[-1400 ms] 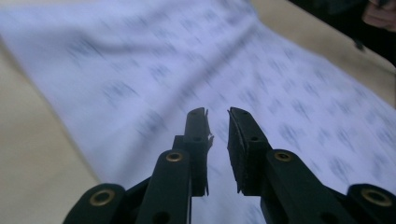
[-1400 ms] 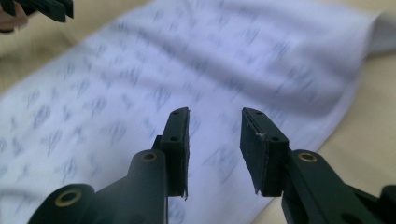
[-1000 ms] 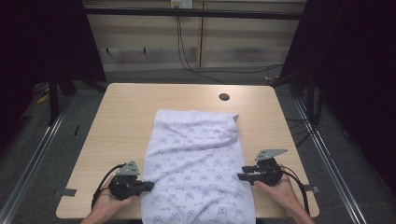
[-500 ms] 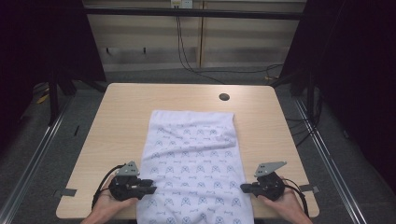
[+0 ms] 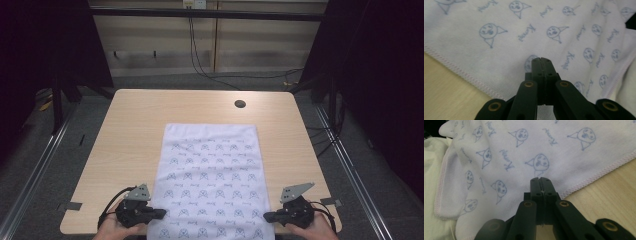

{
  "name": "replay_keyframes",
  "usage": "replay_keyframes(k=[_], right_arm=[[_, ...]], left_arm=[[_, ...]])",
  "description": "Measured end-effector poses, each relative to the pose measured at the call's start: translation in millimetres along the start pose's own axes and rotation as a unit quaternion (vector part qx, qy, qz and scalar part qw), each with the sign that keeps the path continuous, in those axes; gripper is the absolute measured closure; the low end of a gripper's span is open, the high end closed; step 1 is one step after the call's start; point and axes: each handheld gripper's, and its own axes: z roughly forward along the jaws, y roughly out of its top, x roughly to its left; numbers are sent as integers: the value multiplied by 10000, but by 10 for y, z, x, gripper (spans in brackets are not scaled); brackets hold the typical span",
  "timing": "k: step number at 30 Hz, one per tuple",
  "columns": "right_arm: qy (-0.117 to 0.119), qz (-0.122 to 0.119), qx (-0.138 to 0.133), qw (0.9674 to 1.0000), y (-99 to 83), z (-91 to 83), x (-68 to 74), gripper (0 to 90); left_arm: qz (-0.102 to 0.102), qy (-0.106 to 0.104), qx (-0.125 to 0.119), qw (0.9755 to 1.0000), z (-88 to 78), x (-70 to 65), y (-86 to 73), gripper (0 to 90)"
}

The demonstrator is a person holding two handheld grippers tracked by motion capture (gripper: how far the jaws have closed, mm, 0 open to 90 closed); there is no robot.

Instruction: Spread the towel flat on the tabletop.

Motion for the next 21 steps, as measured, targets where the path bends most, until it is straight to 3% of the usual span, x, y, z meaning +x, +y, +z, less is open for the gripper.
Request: replay_keyframes(k=[3, 4, 5, 6, 7, 10, 11, 15, 17, 21], right_arm=[[11, 99, -23, 9999, 14, 1, -9, 890], [27, 243, -359, 9991, 47, -27, -53, 789], [27, 243, -359, 9991, 47, -27, -53, 789], [54, 343, -562, 9978, 79, -47, -84, 764], [-136, 360, -737, 9965, 167, -56, -142, 723], [-337, 373, -834, 9952, 284, -18, -237, 694], [-384, 387, -873, 9947, 333, -7, -268, 681], [-523, 350, -1042, 9926, 494, 4, -373, 651], [-688, 450, -1255, 9887, 637, -17, -493, 629], [-673, 498, -1316, 9878, 773, -19, -658, 638]], left_arm=[[-162, -170, -338, 9992, -60, 65, -9, 900], [-323, -115, -597, 9976, -110, 171, 33, 882], [-323, -115, -597, 9976, -110, 171, 33, 864], [-376, -94, -740, 9965, -136, 246, 71, 864], [-413, -3, -779, 9961, -150, 302, 108, 864], [-492, 243, -862, 9948, -155, 486, 227, 883], [-552, 451, -923, 9932, -153, 630, 333, 893], [-664, 412, -1092, 9909, -150, 788, 465, 900], [-647, 500, -1097, 9906, -123, 854, 538, 900], [-771, 644, -1043, 9895, 15, 1029, 658, 880]])
